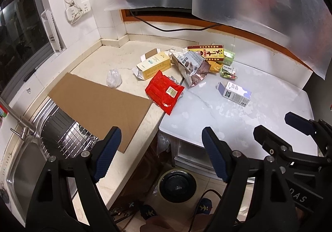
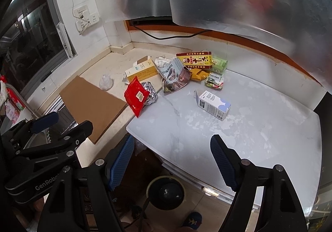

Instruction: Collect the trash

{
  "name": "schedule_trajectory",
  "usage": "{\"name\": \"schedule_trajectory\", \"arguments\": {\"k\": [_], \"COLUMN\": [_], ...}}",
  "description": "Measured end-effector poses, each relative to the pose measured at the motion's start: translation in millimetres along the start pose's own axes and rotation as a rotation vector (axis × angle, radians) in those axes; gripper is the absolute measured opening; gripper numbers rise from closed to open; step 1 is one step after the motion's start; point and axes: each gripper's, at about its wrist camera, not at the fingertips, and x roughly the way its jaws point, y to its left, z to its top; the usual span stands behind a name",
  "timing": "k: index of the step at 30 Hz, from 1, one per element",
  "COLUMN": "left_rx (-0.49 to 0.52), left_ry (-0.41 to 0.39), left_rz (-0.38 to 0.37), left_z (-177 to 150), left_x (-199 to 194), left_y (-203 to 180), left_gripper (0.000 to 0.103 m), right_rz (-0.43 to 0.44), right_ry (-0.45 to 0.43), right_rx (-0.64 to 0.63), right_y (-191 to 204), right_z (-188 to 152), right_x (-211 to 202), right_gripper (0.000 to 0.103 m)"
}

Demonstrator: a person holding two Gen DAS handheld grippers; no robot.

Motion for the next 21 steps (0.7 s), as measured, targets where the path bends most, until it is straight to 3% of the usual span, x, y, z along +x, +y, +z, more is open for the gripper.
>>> {"name": "schedule_trajectory", "arguments": {"k": [10,15,21], "left_rx": [0.025,0.058,0.032], "left_ry": [0.015,0.037,0.043], "left_rz": [-0.022,-0.087,-0.128], "left_z": [11.4,20.7,50.4], "left_x": [12.2,26.6,55.1], "left_y": [-1.5,-6.5,-0.3], "left_gripper": [0.077,0.077,0.077], "right_rz": [0.008,0.017,-0.039], "right_ry": [0.000,0.000,-0.022], "right_rx": [0.037,0.080,0.086], "right_y": [-5.1,-20.3,-49.6], "right_z": [7.6,18.1,44.9], "right_x": [9.0,18.3,44.5], "right_gripper": [0.078,0.078,0.078]}}
